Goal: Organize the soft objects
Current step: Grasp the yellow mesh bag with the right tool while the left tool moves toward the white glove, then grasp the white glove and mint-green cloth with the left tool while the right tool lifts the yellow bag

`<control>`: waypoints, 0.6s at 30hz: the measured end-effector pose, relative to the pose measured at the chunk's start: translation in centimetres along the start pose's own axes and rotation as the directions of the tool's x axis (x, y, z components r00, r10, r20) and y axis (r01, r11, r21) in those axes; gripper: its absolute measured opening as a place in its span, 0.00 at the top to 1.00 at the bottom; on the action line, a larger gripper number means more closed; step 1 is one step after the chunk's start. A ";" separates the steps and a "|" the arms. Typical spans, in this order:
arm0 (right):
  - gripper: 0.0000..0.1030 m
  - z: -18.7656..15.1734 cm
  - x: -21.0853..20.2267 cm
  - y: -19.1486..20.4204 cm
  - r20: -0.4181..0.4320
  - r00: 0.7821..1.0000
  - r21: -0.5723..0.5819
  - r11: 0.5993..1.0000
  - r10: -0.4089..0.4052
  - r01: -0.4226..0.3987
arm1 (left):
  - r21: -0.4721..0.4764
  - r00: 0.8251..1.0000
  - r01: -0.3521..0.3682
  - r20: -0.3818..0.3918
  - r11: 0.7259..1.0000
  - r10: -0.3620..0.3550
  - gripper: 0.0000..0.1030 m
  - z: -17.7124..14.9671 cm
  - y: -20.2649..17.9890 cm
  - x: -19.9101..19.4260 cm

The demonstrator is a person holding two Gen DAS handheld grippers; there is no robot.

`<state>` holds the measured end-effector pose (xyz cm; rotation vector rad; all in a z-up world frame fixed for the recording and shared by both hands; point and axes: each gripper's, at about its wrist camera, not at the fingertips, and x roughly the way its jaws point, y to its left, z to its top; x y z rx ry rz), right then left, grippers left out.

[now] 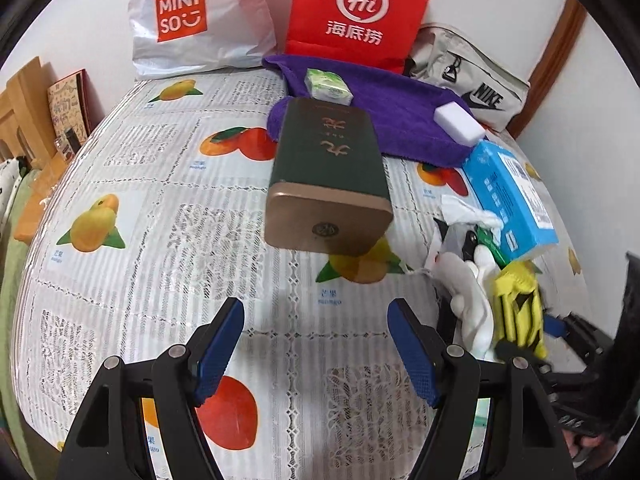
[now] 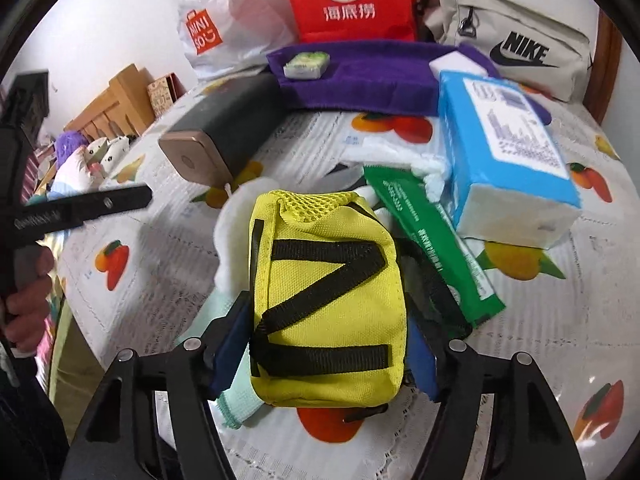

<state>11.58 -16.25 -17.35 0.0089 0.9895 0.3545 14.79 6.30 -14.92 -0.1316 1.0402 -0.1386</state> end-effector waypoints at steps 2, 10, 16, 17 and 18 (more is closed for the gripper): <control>0.33 0.2 -1.1 -0.1 0.030 0.999 0.005 1.000 0.011 -0.011 | 0.010 1.000 0.012 -0.008 1.000 -0.012 0.30 -0.2 -0.3 0.2; 0.33 0.1 -5.0 -1.6 0.132 0.991 0.025 1.000 -0.008 0.005 | 0.077 0.997 0.077 -0.024 0.994 -0.075 0.30 -1.3 -3.4 0.6; 0.33 -1.7 -5.6 -5.4 0.136 0.989 0.122 0.992 -0.061 0.045 | 0.135 0.990 0.136 -0.043 0.981 -0.131 0.30 -2.5 -6.9 1.3; 0.33 -2.1 -5.6 -6.1 0.133 0.988 0.142 0.988 -0.074 0.055 | 0.147 0.990 0.141 -0.045 0.979 -0.136 0.30 -2.6 -7.4 1.4; 0.33 -2.5 -5.6 -6.6 0.130 0.988 0.152 0.986 -0.087 0.066 | 0.158 0.989 0.146 -0.047 0.977 -0.141 0.30 -2.8 -7.9 1.4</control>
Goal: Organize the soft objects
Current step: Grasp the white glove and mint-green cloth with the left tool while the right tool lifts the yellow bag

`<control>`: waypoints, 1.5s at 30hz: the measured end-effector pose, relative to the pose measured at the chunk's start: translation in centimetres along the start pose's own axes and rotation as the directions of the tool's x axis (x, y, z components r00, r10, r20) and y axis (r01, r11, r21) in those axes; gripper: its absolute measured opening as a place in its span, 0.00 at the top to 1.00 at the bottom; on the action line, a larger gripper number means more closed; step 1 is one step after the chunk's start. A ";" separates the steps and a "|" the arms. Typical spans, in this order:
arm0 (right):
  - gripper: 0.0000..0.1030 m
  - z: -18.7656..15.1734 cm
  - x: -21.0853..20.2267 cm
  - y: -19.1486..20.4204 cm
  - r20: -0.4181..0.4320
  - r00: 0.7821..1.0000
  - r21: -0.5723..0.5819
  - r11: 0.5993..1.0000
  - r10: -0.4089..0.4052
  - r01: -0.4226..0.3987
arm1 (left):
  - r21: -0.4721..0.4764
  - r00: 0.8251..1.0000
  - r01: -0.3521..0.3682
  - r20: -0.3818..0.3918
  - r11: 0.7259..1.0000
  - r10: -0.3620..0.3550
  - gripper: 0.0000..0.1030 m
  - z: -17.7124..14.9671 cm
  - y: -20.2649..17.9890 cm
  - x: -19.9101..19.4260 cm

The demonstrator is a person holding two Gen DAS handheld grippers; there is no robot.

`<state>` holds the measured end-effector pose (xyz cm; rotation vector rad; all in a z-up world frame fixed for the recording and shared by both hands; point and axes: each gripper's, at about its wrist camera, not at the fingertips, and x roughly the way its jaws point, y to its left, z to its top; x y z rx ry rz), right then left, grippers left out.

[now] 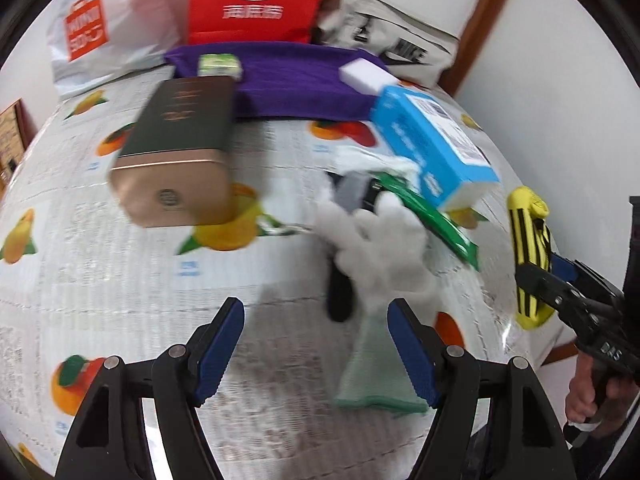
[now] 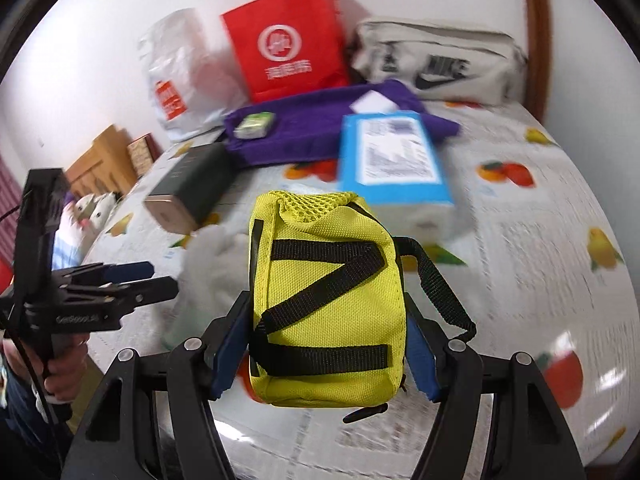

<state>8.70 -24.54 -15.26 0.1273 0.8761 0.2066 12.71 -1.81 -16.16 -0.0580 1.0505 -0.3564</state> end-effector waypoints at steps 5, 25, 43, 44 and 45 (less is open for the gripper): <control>0.33 -0.9 0.2 -1.9 -0.005 1.000 0.027 0.999 -0.026 0.026 | 0.057 1.000 0.011 -0.024 0.998 -0.010 0.30 -0.2 -2.2 1.2; 0.33 -2.0 2.0 -2.9 -0.019 0.999 0.056 0.998 -0.034 0.035 | 0.055 0.995 -0.101 0.019 0.993 0.100 0.93 -1.5 1.2 -0.5; 0.34 -0.2 -0.8 -2.1 0.025 0.997 0.056 0.996 -0.068 0.066 | -0.051 0.981 -0.097 0.161 0.994 0.104 0.94 0.1 4.2 -5.5; 0.34 0.0 -1.0 -2.0 0.028 0.997 0.053 0.996 -0.067 0.065 | -0.050 0.981 -0.094 0.165 0.994 0.101 0.94 0.3 4.1 -5.7; 0.34 0.2 -1.2 -1.8 0.032 0.997 0.051 0.997 -0.067 0.065 | -0.053 0.980 -0.091 0.171 0.994 0.099 0.94 0.4 4.1 -5.9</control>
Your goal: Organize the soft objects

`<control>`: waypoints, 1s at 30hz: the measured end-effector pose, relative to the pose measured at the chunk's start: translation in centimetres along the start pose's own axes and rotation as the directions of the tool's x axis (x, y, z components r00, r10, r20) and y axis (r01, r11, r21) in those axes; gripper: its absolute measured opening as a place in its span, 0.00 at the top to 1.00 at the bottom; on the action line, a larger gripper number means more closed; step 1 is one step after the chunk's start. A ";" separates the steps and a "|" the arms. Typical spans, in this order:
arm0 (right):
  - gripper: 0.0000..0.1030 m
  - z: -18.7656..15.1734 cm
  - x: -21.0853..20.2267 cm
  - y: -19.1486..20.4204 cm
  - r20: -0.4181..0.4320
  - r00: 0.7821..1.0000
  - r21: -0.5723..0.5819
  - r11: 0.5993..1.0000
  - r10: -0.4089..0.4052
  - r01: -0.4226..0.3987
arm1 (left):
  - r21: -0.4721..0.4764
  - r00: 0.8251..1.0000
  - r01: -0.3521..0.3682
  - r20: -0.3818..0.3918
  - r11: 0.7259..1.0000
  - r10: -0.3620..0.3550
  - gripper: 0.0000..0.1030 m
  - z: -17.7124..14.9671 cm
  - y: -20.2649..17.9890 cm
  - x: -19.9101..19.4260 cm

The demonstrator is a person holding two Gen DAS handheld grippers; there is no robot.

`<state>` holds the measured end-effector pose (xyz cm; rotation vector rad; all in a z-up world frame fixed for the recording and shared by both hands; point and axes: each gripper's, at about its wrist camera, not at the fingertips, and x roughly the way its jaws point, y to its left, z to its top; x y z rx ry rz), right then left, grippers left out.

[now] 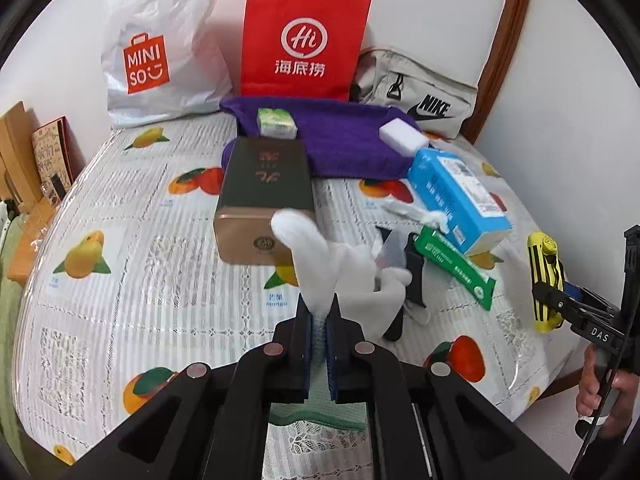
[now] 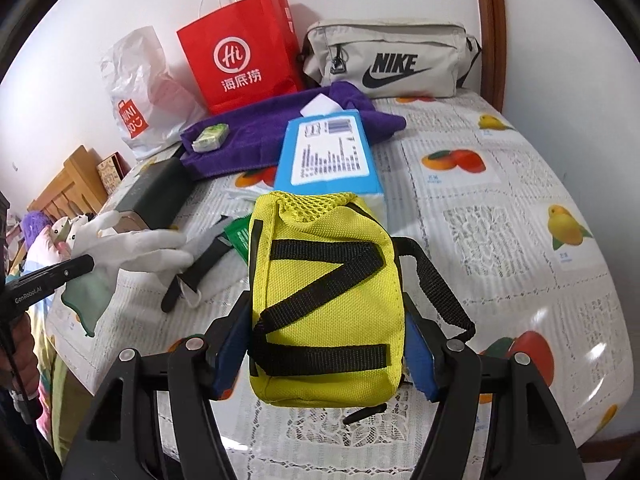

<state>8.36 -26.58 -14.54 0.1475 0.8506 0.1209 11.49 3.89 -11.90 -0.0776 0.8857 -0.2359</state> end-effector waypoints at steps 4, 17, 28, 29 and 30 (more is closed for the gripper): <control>0.35 0.8 -0.9 0.5 0.023 1.000 -0.011 1.000 0.011 -0.010 | -0.007 1.000 0.005 0.031 1.000 -0.004 0.94 0.8 -0.1 -1.1; 0.36 4.9 -2.7 2.3 0.073 0.996 -0.065 0.997 0.045 -0.040 | -0.030 0.993 0.000 0.122 1.000 0.003 0.94 4.3 -0.1 -4.1; 0.36 9.0 -1.9 3.2 0.073 0.992 -0.092 0.992 0.099 -0.092 | -0.026 0.986 -0.007 0.169 1.000 0.012 0.94 8.3 -0.8 -4.4; 0.36 9.4 -1.9 3.3 0.075 0.992 -0.096 0.991 0.099 -0.092 | -0.024 0.985 -0.007 0.171 1.000 0.011 0.94 8.6 -0.9 -4.4; 0.36 9.9 -1.9 3.5 0.080 0.991 -0.101 0.990 0.104 -0.095 | -0.021 0.985 -0.007 0.175 1.000 0.010 0.94 8.9 -1.0 -4.4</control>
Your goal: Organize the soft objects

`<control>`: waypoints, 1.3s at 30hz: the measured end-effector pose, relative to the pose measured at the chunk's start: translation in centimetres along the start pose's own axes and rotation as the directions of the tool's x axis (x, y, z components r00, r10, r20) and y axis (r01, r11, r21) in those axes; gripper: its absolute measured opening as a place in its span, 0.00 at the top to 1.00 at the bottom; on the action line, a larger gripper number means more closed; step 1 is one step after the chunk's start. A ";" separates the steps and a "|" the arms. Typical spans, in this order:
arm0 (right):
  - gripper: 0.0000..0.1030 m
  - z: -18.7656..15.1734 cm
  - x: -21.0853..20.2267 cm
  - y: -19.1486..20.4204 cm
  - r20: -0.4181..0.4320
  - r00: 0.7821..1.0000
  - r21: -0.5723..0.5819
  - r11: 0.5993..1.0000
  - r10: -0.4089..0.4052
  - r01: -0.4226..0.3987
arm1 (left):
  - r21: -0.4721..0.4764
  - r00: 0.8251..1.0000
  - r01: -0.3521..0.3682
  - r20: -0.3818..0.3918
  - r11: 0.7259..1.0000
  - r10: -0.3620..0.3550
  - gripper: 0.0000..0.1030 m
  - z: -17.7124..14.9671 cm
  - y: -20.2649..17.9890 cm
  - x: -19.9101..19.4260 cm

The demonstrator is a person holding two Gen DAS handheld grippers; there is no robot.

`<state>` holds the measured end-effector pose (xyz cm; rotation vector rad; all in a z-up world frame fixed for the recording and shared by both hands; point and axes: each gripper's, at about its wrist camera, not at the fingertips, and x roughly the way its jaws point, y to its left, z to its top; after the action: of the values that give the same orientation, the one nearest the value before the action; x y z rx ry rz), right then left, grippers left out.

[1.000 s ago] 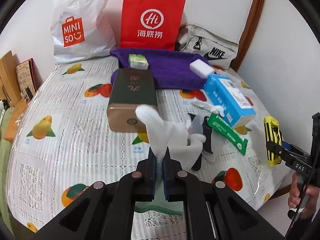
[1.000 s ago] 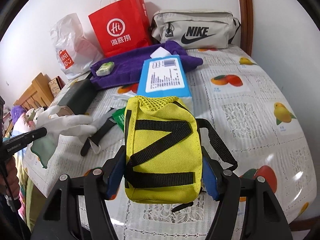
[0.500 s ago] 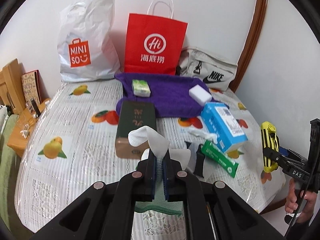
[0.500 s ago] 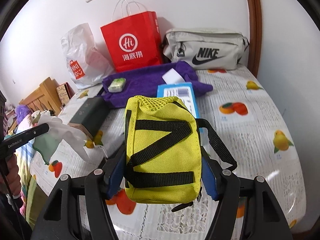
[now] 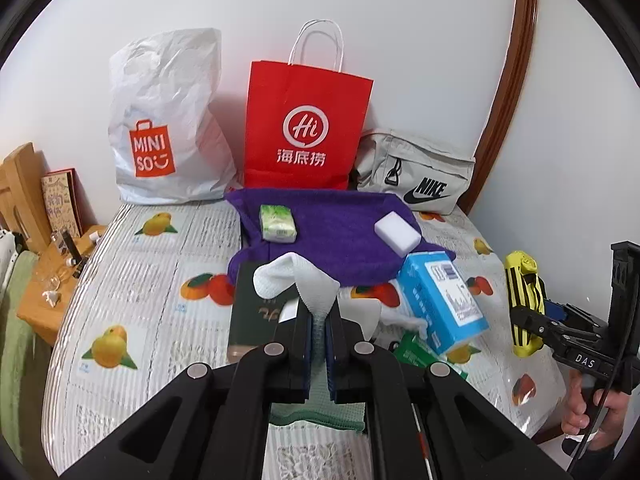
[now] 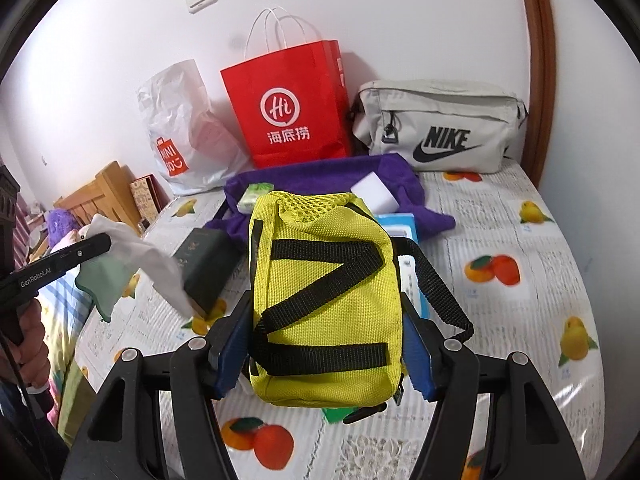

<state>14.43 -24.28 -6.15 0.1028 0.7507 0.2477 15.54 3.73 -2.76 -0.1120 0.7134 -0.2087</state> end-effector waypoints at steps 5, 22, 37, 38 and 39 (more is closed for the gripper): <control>0.36 1.8 0.7 0.3 0.004 1.000 -0.017 1.000 0.009 -0.009 | 0.007 1.000 0.013 0.016 1.000 -0.013 0.94 1.9 -0.4 0.4; 0.36 7.9 6.8 -0.1 -0.024 0.999 -0.028 0.999 0.032 -0.033 | 0.021 1.000 0.002 0.014 1.000 -0.002 0.94 7.4 -0.7 6.0; 0.36 11.8 15.4 -0.9 -0.088 0.995 -0.034 0.998 0.049 -0.052 | 0.015 1.000 0.013 -0.024 1.000 -0.013 0.94 10.8 0.0 14.3; 0.36 11.9 16.1 -0.8 -0.097 0.994 -0.035 0.998 0.052 -0.055 | 0.018 1.000 0.016 -0.028 1.000 -0.015 0.94 11.0 -0.1 14.9; 0.36 11.9 16.8 -0.8 -0.107 0.993 -0.036 0.998 0.055 -0.059 | 0.019 0.999 0.018 -0.030 1.000 -0.018 0.94 11.1 -0.1 15.3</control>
<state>34.56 -20.76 -8.73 0.0746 0.8486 0.3241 34.15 0.49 -4.15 -0.0970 0.7402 -0.2349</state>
